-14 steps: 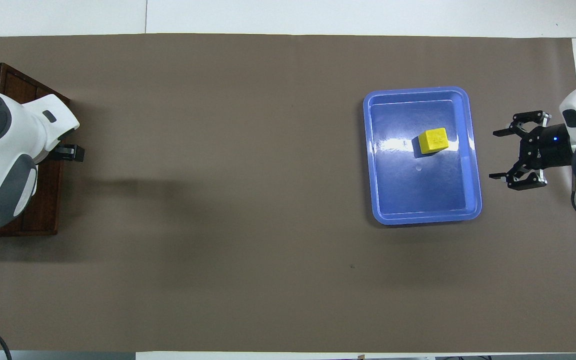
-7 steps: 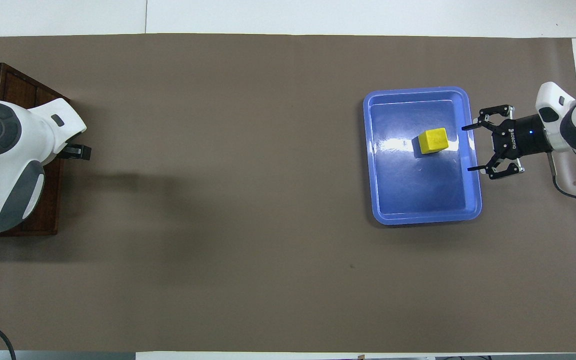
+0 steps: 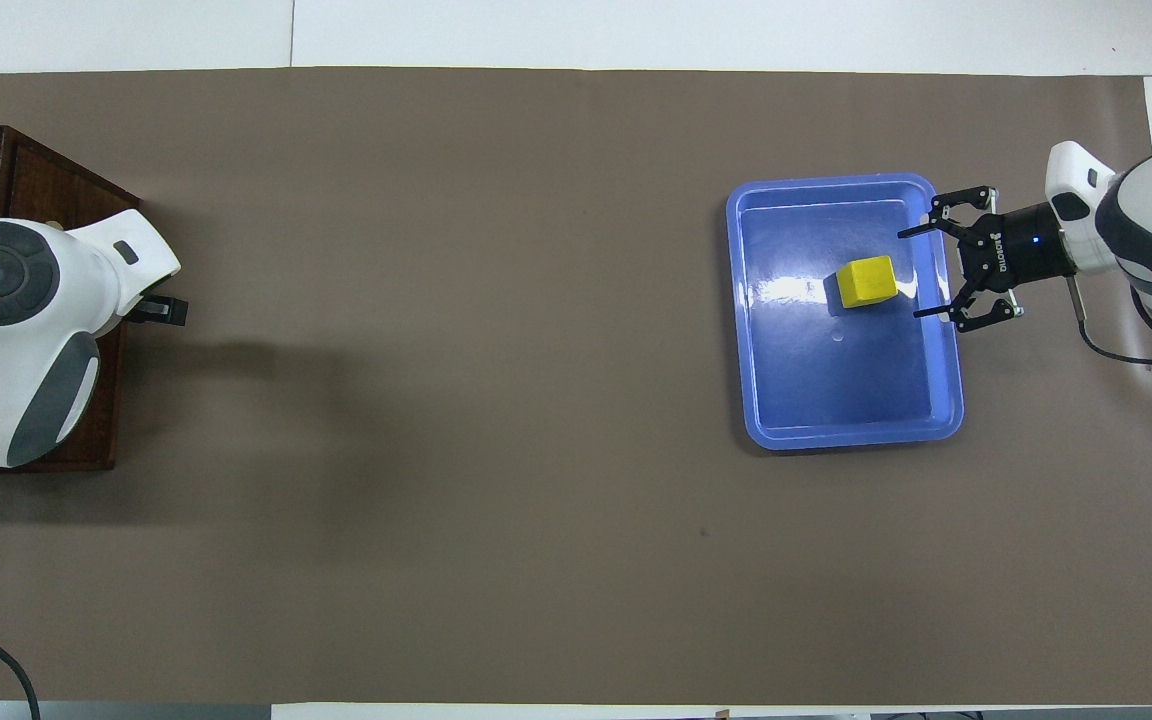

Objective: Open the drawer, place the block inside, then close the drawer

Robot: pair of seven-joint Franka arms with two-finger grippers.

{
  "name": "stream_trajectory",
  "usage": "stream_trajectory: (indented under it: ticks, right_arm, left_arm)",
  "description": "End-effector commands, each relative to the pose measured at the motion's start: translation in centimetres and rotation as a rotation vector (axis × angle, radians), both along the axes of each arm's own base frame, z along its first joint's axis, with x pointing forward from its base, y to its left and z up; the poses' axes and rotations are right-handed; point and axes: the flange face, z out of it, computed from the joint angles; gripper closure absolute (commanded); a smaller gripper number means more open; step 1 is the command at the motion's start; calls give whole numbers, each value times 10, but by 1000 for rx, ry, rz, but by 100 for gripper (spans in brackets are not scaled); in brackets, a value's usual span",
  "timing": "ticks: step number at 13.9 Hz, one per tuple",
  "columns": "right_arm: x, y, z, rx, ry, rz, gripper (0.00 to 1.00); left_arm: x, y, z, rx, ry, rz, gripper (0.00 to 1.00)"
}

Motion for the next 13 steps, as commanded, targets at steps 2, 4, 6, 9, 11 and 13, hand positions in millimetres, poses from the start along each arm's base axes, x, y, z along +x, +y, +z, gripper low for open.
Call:
stream_trajectory:
  ticks: [2,4,6,9,11,13]
  right_arm:
    - [4,2,-28,74,19,-10,0]
    - [3,1,-31,63,24,-5,0]
    - [6,0,-32,52,-2,21,0]
    - [7,-3,-46,40,-25,27,0]
    - [7,-3,-59,52,-24,35,0]
    - [8,-2,-62,56,-25,42,0]
  left_arm:
    - [6,-41,-4,-17,-40,-10,0]
    - [3,-73,-2,-80,-39,23,0]
    - [2,-97,4,-121,-18,46,0]
    - [-5,-122,2,-128,-23,90,0]
    - [-9,-133,2,-136,-30,104,0]
    - [-10,-134,2,-149,-20,119,0]
